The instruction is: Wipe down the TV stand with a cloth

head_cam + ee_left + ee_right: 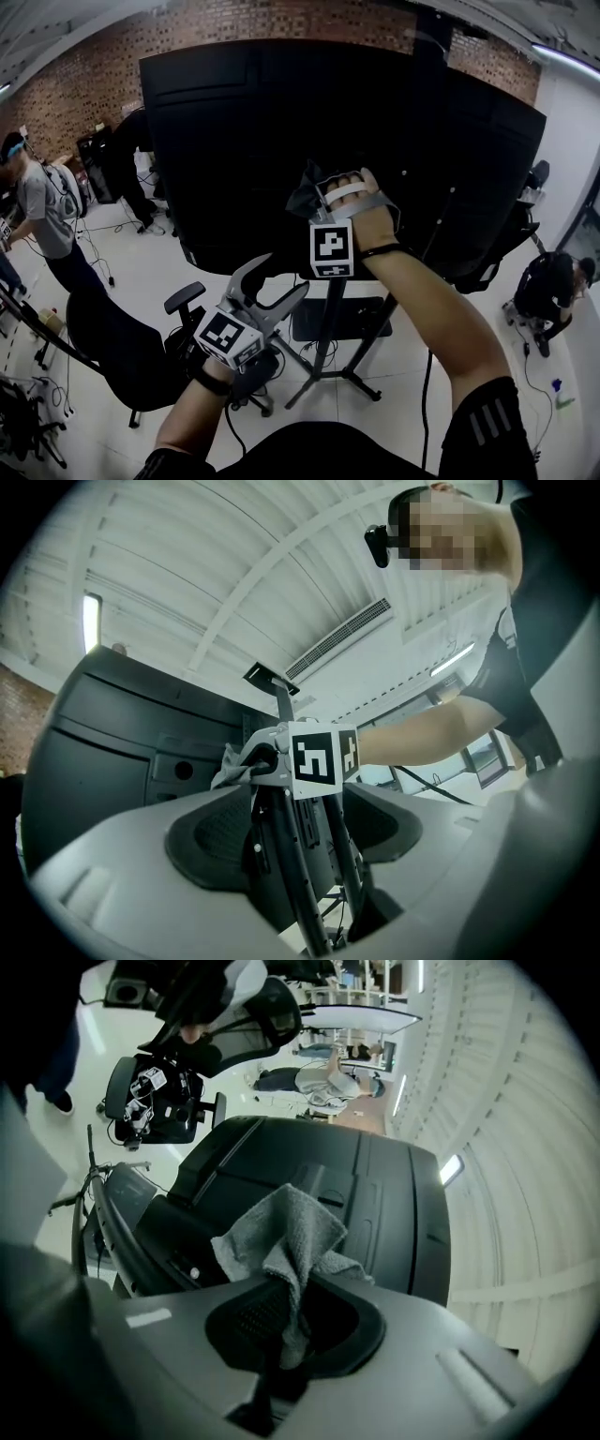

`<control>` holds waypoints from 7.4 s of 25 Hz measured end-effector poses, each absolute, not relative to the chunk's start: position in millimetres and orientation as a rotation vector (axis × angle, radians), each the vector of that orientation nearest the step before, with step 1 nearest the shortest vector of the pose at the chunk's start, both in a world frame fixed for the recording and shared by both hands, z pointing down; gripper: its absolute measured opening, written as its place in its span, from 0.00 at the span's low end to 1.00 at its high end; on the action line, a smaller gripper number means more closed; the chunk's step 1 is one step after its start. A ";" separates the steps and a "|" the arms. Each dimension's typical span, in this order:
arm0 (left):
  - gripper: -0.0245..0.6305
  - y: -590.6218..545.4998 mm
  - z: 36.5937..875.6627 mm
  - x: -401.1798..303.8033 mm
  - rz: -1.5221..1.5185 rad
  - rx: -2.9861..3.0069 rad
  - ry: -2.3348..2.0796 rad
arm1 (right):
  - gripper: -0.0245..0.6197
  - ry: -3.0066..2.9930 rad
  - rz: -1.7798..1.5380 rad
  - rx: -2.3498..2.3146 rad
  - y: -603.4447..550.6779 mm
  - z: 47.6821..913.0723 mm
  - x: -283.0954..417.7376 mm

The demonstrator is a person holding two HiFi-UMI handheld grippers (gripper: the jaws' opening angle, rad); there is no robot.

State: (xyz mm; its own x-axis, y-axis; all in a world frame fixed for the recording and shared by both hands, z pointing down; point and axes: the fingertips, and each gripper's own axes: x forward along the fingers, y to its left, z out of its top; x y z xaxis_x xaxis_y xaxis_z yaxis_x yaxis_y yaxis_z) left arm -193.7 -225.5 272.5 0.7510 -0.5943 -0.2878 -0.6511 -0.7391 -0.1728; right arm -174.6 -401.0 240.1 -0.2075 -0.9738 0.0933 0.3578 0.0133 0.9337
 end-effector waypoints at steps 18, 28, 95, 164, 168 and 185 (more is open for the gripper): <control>0.52 -228.9 284.6 -250.0 0.310 -2.678 1.085 | 0.08 -1.184 -1.533 0.756 -413.9 239.2 -264.8; 0.52 -226.9 289.3 -266.2 0.287 -2.653 1.151 | 0.08 -1.234 -1.543 0.762 -421.1 237.0 -281.9; 0.53 -277.1 338.1 -116.7 0.213 -2.854 0.947 | 0.11 -2.478 -0.465 1.184 -379.0 343.8 -59.2; 0.57 -301.0 892.8 -121.2 -0.566 -3.335 1.178 | 0.14 -2.086 0.422 0.997 -369.9 997.1 -63.1; 0.57 -299.1 894.4 -121.2 -0.579 -3.339 1.177 | 0.13 -2.083 0.441 1.016 -366.5 1001.1 -61.4; 0.57 -243.7 704.6 -74.2 -0.293 -3.206 1.140 | 0.09 -2.515 0.439 1.159 -300.2 757.3 5.9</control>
